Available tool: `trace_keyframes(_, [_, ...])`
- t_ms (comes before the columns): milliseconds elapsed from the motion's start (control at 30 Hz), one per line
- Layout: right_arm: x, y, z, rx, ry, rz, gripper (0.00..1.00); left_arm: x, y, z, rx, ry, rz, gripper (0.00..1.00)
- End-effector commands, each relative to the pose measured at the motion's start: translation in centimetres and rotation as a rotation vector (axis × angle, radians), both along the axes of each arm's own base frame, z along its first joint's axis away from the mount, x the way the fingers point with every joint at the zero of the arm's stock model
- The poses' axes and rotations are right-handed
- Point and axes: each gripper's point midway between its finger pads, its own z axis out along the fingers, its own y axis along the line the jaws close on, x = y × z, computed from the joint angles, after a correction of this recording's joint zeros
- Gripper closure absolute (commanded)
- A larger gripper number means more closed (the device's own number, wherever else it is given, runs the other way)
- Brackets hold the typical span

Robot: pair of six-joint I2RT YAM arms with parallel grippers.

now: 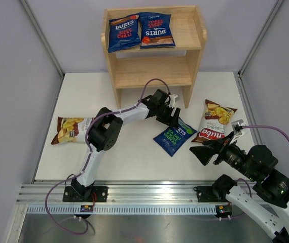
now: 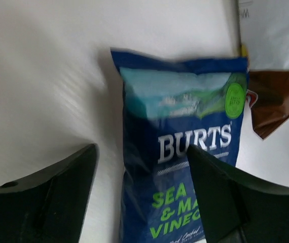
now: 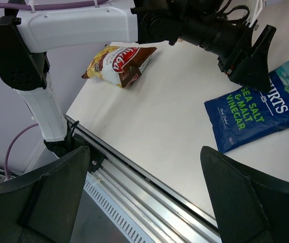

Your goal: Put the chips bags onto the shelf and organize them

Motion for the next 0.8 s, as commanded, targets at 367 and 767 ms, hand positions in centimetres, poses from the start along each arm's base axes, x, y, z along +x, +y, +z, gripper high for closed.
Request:
trace_keyframes(367, [-0.6, 0.2, 0.8, 0.026, -0.015, 0.031, 0.03, -1.1, 0.7, -0.9, 0.025, 0.007, 0.128, 0.58])
trace_keyframes(767, [1.6, 0.9, -2.7, 0.001, 0.055, -0.030, 0.02, -4.0, 7.0, 4.9, -0.170, -0.035, 0.655, 1.00])
